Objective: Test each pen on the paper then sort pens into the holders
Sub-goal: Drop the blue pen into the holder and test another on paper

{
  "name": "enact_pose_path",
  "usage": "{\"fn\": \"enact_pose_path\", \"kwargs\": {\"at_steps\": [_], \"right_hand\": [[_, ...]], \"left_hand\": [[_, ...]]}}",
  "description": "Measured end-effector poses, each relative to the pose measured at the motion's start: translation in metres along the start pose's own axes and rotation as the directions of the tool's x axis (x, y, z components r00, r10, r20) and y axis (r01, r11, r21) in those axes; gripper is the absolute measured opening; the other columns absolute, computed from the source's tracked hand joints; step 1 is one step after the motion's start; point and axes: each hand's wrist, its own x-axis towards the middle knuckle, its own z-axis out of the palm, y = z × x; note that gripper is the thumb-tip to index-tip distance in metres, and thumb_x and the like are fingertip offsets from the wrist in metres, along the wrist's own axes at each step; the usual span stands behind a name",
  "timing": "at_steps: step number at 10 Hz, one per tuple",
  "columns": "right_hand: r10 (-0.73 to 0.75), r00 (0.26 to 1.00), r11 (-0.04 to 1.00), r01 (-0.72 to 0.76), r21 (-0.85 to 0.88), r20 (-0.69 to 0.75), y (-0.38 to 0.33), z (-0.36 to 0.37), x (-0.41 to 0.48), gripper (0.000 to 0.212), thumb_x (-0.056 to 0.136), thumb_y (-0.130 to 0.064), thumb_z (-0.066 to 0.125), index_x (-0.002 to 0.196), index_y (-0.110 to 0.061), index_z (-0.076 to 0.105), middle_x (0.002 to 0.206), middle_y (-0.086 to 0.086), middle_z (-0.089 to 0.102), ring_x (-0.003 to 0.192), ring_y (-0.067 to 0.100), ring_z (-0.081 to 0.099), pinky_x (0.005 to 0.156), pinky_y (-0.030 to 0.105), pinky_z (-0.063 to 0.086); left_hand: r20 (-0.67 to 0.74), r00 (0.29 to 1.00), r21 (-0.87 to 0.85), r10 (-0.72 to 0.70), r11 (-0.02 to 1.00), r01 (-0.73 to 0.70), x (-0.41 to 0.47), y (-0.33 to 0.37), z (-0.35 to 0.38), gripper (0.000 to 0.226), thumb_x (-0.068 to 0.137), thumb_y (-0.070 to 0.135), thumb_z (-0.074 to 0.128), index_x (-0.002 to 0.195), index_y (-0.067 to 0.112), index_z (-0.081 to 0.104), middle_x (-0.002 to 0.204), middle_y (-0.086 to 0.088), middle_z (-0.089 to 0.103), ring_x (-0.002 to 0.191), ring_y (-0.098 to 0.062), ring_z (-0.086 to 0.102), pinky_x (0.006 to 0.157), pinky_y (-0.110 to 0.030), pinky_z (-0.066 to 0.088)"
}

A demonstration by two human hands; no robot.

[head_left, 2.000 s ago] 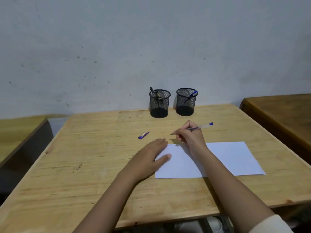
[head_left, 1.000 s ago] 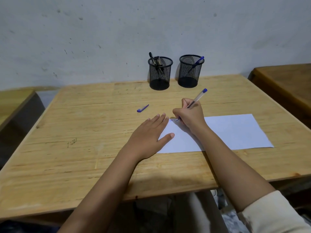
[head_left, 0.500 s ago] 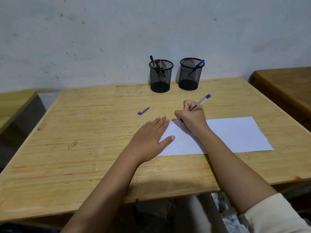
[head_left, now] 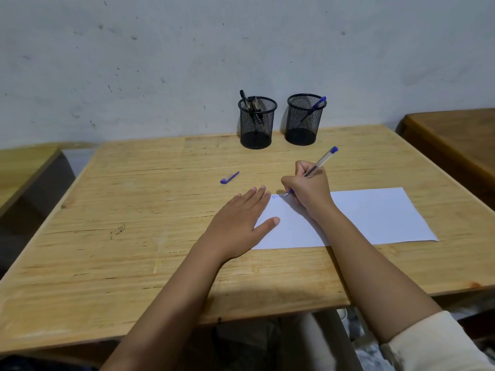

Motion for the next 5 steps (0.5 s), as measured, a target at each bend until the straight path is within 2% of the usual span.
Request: {"fn": "enact_pose_path", "kwargs": {"at_steps": [2, 4, 5], "right_hand": [[0.008, 0.999, 1.000, -0.008, 0.003, -0.045, -0.0022, 0.0000, -0.0029, 0.036, 0.066, 0.007, 0.058, 0.053, -0.011, 0.030, 0.054, 0.007, 0.027, 0.049, 0.013, 0.030, 0.046, 0.020, 0.032], [0.002, 0.999, 1.000, -0.002, -0.007, -0.032, -0.0031, -0.0006, -0.0036, 0.036, 0.066, 0.007, 0.058, 0.053, -0.011, 0.030, 0.056, 0.008, 0.027, 0.052, 0.016, 0.030, 0.051, 0.025, 0.032], [0.013, 0.997, 0.999, -0.010, 0.036, -0.081, -0.0055, -0.0024, -0.0054, 0.037, 0.066, 0.009, 0.057, 0.053, -0.012, 0.029, 0.055, 0.008, 0.028, 0.050, 0.016, 0.031, 0.047, 0.021, 0.034]], "left_hand": [[0.004, 1.000, 0.001, 0.000, 1.000, 0.000, -0.0007, -0.0001, -0.0003, 0.063, 0.097, 0.052, 0.023, 0.150, 0.024, 0.004, 0.159, 0.011, -0.003, 0.145, -0.003, -0.006, 0.119, -0.026, -0.003], [0.006, 1.000, -0.004, 0.002, 1.000, -0.002, 0.0000, -0.0003, 0.0005, 0.062, 0.097, 0.052, 0.023, 0.150, 0.025, 0.004, 0.159, 0.011, -0.004, 0.145, -0.003, -0.006, 0.118, -0.025, -0.003], [-0.003, 1.000, -0.010, 0.005, 1.000, -0.005, -0.0001, -0.0010, 0.0002, 0.063, 0.097, 0.052, 0.023, 0.151, 0.025, 0.004, 0.159, 0.011, -0.003, 0.145, -0.002, -0.006, 0.118, -0.025, -0.003]]}}
